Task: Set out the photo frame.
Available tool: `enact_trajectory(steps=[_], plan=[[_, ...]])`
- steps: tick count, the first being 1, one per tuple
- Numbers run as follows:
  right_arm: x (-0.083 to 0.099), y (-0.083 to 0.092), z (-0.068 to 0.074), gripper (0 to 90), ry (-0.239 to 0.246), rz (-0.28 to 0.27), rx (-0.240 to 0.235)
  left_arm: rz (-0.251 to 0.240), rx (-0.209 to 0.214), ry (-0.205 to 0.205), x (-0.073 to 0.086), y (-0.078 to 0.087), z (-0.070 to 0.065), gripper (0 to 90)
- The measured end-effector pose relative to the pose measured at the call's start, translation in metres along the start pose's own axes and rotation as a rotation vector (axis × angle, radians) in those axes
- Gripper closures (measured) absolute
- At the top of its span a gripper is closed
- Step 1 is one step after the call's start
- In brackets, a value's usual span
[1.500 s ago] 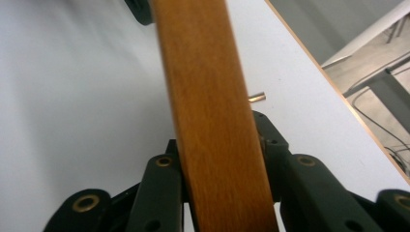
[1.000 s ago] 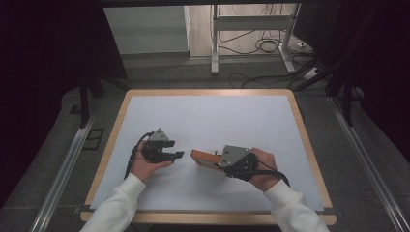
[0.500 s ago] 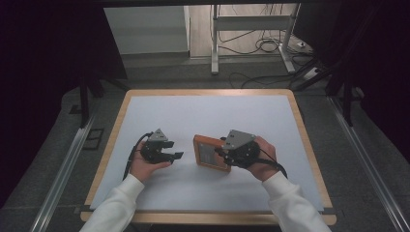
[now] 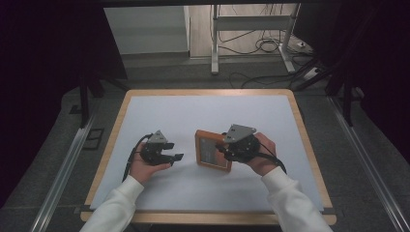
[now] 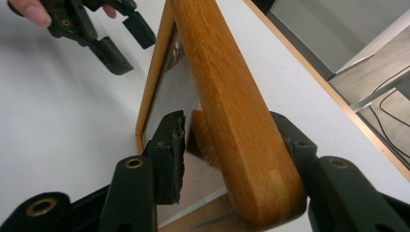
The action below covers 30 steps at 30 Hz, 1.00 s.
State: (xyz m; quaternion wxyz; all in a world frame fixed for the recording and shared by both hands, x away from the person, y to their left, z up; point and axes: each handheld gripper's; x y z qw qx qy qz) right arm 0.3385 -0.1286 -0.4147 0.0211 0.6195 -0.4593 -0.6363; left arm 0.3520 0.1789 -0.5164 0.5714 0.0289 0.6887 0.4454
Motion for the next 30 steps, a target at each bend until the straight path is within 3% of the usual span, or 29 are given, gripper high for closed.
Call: enact_trajectory(steps=[10,30], plan=[[-0.002,-0.007,-0.009,48.6,-0.026,0.014,0.013,-0.006,-0.014,0.01,0.003,0.005,0.001,36.6],[0.001,-0.034,-0.028,28.6,-0.091,0.049,0.085,-0.006,-0.011,0.005,0.005,0.005,0.0,36.5]])
Point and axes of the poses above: each handheld gripper's, and its own axes: y roughly backward along the jaws, x roughly out of its underside, z roughly to its left, and after that the axes turned 11 degrees about -y, right-handed
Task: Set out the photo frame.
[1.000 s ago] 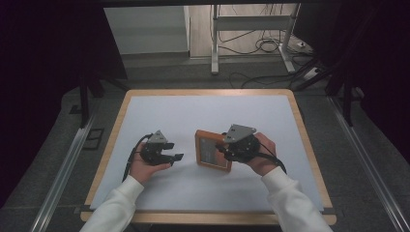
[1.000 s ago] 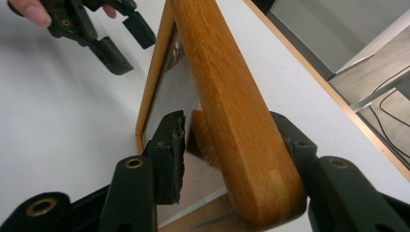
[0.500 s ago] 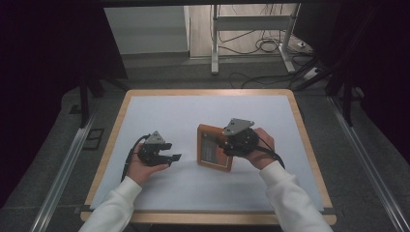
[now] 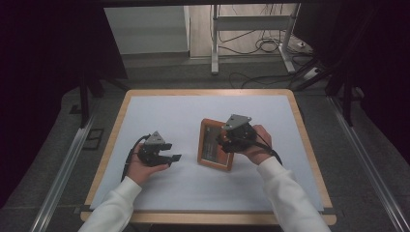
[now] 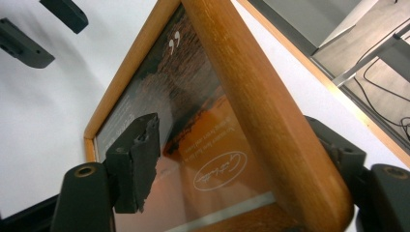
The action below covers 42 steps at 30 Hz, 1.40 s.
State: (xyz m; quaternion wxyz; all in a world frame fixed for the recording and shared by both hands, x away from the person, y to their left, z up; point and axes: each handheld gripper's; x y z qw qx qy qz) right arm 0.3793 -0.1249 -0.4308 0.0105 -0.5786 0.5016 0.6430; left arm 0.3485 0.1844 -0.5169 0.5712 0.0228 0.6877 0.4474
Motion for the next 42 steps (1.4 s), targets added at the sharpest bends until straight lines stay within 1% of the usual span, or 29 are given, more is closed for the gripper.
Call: enact_trajectory(steps=[3,4,10,12,14,15,16,17,18,19,22,23,24,25,26,27,28,30,31,32,33,34,36,37,38,39,40,41,42], plan=[[0.0,-0.002,-0.001,27.4,-0.004,0.002,0.003,-0.001,0.0,-0.004,0.0,0.0,0.0,36.4],[0.001,-0.003,-0.002,26.1,-0.013,0.006,0.005,0.001,0.001,-0.006,0.0,0.0,0.0,36.4],[0.001,-0.005,-0.003,24.6,-0.029,0.009,0.006,0.007,0.006,-0.016,0.001,-0.003,-0.001,36.3],[0.001,-0.005,-0.004,22.1,-0.051,0.01,0.006,0.008,0.008,-0.018,0.001,-0.003,-0.001,36.2],[0.001,-0.004,-0.004,20.8,-0.055,0.007,0.011,0.006,0.008,-0.017,0.001,-0.002,-0.002,36.2],[0.001,-0.001,-0.006,18.4,-0.082,-0.006,0.022,0.004,0.007,-0.015,0.001,-0.002,-0.002,36.2],[0.002,0.002,-0.007,17.7,-0.099,-0.013,0.027,0.003,0.005,-0.017,0.001,-0.002,-0.002,36.2],[0.002,0.002,-0.007,17.7,-0.099,-0.013,0.027,0.004,0.006,-0.017,0.001,-0.002,-0.003,36.2],[0.004,0.007,-0.009,16.6,-0.128,-0.028,0.033,0.004,0.006,-0.02,0.001,-0.001,-0.003,36.2],[0.004,0.007,-0.009,16.6,-0.128,-0.028,0.033,0.004,0.006,-0.021,0.001,-0.001,-0.004,36.2],[0.011,0.019,-0.012,15.4,-0.168,-0.062,0.044,0.005,0.007,-0.019,0.001,-0.002,-0.005,36.2],[0.013,0.024,-0.013,15.3,-0.186,-0.074,0.047,0.007,0.009,-0.019,0.001,-0.002,-0.006,36.2],[0.021,0.032,-0.015,14.8,-0.22,-0.09,0.058,0.01,0.011,-0.02,0.001,-0.002,-0.006,36.1],[0.021,0.032,-0.015,14.8,-0.22,-0.09,0.058,0.011,0.012,-0.02,0.001,-0.002,-0.006,36.1],[0.024,0.034,-0.015,14.8,-0.231,-0.094,0.06,0.011,0.012,-0.023,0.0,-0.002,-0.007,36.1],[0.035,0.041,-0.014,17.8,-0.259,-0.093,0.063,0.007,0.009,-0.024,0.001,-0.003,-0.007,36.0],[0.035,0.041,-0.014,17.8,-0.259,-0.093,0.063,0.009,0.01,-0.025,0.001,-0.003,-0.007,36.1],[0.044,0.045,-0.013,22.8,-0.287,-0.076,0.076,0.013,0.011,-0.023,0.001,-0.003,-0.008,36.0],[0.051,0.047,-0.011,25.8,-0.304,-0.073,0.066,0.014,0.01,-0.025,0.0,-0.002,-0.008,36.0],[0.057,0.048,-0.009,29.5,-0.318,-0.07,0.058,0.012,0.011,-0.024,0.0,-0.002,-0.009,36.0],[0.069,0.049,-0.003,37.8,-0.334,-0.061,0.043,0.012,0.01,-0.026,0.0,-0.002,-0.009,35.9],[0.069,0.049,-0.003,37.8,-0.334,-0.061,0.043,0.014,0.009,-0.027,0.0,-0.001,-0.01,35.9],[0.079,0.049,0.003,45.9,-0.341,-0.059,0.023,0.012,0.006,-0.028,0.0,-0.001,-0.011,35.9],[0.084,0.048,0.006,50.9,-0.345,-0.054,0.014,0.012,0.007,-0.028,0.001,0.0,-0.012,35.9],[0.088,0.047,0.008,56.0,-0.349,-0.045,-0.012,0.012,0.01,-0.024,0.001,0.0,-0.012,35.8],[0.096,0.045,0.013,68.3,-0.344,-0.035,-0.044,0.012,0.01,-0.024,0.002,0.001,-0.013,35.8],[0.096,0.045,0.013,68.3,-0.344,-0.035,-0.044,0.011,0.01,-0.021,0.003,0.001,-0.013,35.8],[0.103,0.042,0.02,79.0,-0.333,-0.024,-0.078,0.011,0.01,-0.018,0.004,0.002,-0.013,35.9],[0.103,0.042,0.02,79.0,-0.333,-0.024,-0.078,0.009,0.01,-0.015,0.004,0.003,-0.014,35.9]])
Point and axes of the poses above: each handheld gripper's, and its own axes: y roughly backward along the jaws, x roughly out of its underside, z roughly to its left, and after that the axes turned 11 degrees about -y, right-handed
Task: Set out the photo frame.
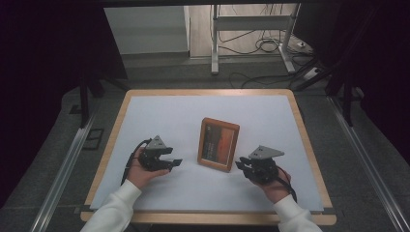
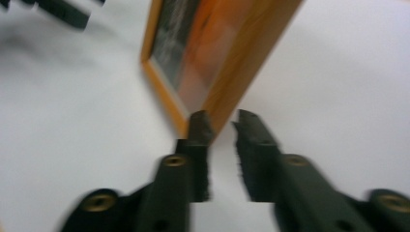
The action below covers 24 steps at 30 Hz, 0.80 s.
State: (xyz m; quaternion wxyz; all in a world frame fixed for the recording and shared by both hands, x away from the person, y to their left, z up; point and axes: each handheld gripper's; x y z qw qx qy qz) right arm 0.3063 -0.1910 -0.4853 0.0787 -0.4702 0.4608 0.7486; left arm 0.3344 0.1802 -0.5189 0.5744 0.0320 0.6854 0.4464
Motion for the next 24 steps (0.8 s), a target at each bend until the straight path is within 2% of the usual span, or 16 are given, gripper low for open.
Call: enact_trajectory(steps=[4,13,19,24], plan=[[0.008,-0.009,0.007,89.9,0.033,0.043,-0.033,-0.005,-0.003,0.001,0.001,0.003,-0.003,35.9],[0.007,-0.038,0.027,90.0,0.097,0.106,-0.06,0.003,-0.002,-0.008,0.009,0.007,-0.011,35.8],[0.007,-0.053,0.027,90.0,0.101,0.137,-0.048,0.005,0.004,-0.01,0.009,0.006,-0.012,35.8],[0.006,-0.052,0.025,90.0,0.096,0.131,-0.041,0.011,0.009,-0.009,0.01,0.005,-0.012,35.7]])
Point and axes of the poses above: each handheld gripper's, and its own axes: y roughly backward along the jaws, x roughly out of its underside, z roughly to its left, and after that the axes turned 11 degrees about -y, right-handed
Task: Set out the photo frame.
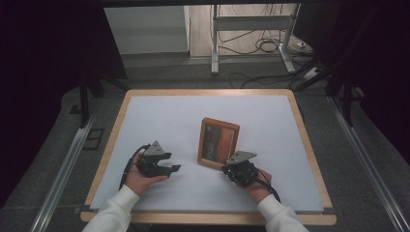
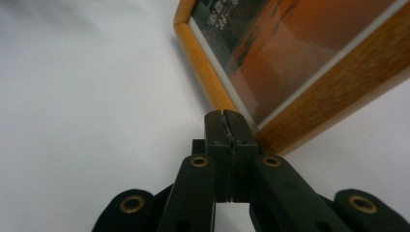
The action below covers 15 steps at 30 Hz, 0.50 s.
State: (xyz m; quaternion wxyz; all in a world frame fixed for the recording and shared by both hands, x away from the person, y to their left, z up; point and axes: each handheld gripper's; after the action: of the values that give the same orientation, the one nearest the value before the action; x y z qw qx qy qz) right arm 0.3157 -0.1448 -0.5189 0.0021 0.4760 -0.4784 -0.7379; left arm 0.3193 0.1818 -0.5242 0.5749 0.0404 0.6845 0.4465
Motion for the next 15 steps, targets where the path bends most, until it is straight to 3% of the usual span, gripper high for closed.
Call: enact_trajectory(steps=[15], plan=[[0.0009,0.001,-0.0089,90.0,-0.007,-0.003,0.005,-0.007,-0.003,0.003,0.0,0.0015,0.0005,35.5]])
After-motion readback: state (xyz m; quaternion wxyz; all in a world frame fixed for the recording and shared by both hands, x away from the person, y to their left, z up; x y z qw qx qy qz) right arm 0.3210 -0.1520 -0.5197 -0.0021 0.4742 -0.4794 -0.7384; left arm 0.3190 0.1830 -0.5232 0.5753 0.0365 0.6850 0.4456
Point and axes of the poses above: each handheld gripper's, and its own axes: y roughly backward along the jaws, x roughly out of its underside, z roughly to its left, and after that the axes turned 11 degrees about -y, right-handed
